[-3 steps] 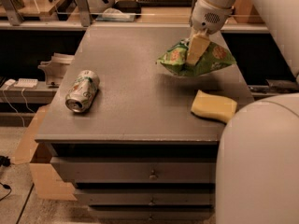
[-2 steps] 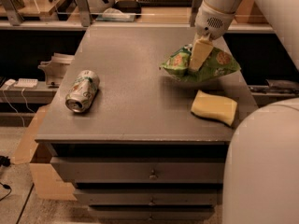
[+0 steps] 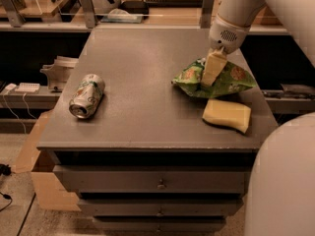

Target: Move green rice chip bag near sponge

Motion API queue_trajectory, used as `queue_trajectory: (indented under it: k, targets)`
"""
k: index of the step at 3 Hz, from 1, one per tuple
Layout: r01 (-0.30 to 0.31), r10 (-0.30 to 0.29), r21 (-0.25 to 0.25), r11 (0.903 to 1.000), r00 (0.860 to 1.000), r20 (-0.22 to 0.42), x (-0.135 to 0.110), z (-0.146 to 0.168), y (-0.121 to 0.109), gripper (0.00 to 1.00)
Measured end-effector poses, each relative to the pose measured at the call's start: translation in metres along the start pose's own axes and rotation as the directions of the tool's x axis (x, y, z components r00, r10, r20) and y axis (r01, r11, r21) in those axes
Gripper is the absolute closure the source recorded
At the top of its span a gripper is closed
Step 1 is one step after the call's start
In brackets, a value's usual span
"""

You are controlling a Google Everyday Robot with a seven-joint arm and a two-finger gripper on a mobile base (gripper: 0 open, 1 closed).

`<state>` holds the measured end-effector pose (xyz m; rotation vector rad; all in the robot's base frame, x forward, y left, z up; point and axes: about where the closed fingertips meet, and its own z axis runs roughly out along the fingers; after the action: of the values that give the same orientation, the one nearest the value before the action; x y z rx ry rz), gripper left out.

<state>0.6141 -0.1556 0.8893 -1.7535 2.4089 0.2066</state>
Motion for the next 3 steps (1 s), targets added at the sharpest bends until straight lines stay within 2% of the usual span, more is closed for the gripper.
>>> queue_trajectory:
  k: [3]
  targets:
    - [-0.009, 0.009, -0.002, 1.0000, 1.000, -0.016, 0.0138, 0.0067, -0.0021, 0.11]
